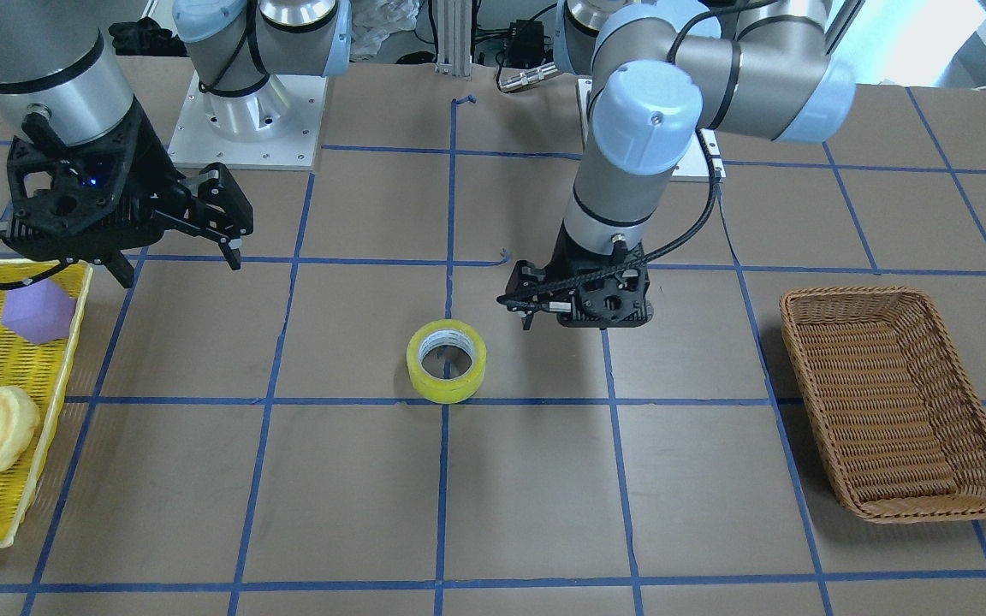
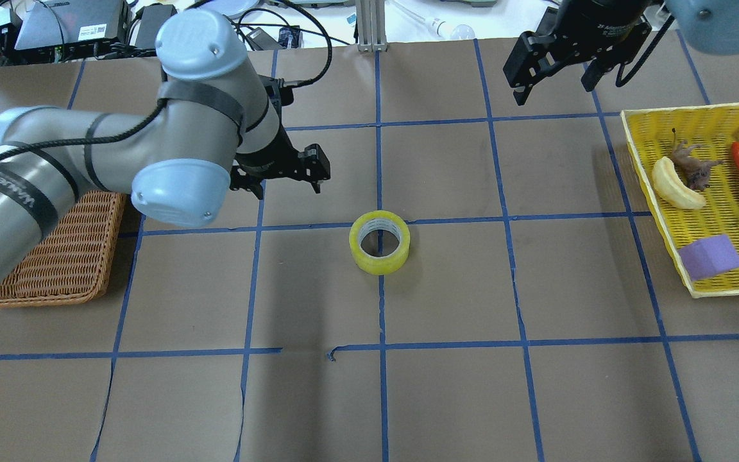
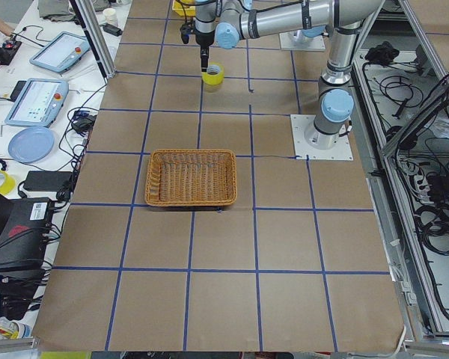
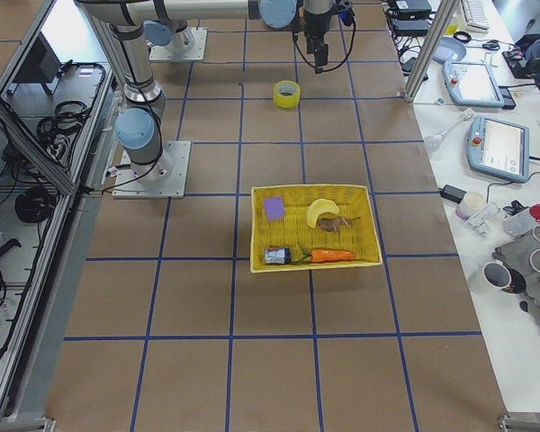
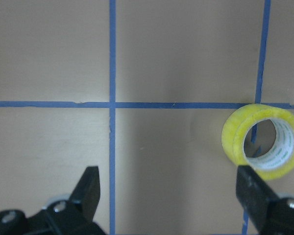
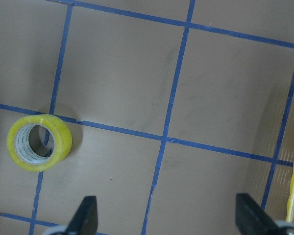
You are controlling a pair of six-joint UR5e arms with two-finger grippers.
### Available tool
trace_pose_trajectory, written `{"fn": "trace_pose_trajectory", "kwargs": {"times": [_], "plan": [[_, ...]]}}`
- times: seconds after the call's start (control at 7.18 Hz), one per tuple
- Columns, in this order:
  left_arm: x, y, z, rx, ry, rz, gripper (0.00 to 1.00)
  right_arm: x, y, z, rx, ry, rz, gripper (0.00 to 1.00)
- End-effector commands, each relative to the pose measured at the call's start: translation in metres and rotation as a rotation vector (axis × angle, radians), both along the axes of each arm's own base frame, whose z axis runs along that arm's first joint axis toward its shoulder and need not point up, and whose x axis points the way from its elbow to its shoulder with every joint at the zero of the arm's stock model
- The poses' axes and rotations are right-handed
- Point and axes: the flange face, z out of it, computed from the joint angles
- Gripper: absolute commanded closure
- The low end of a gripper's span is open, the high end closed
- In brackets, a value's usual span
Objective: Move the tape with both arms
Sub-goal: 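Lower the left gripper onto the tape roll and grasp it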
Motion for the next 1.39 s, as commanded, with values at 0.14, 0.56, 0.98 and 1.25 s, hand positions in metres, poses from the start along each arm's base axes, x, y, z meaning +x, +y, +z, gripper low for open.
{"fn": "trace_pose_trajectory", "kwargs": {"times": [0.14, 0.56, 0.98, 1.25], "plan": [[-0.048, 0.005, -0.071, 0.029, 0.06, 0.011, 0.0, 0.0, 0.003, 0.004, -0.004, -0.016, -0.001, 0.0], [-0.062, 0.006, -0.112, 0.071, 0.052, -0.024, 0.13, -0.001, 0.004, 0.005, -0.004, -0.021, -0.003, 0.0], [-0.079, 0.011, -0.149, 0.094, 0.051, -0.054, 0.52, 0.002, 0.005, 0.005, -0.003, -0.022, 0.001, 0.0], [-0.081, 0.01, -0.141, 0.075, 0.05, -0.101, 1.0, 0.002, 0.005, 0.005, -0.003, -0.024, 0.002, 0.0]]}}
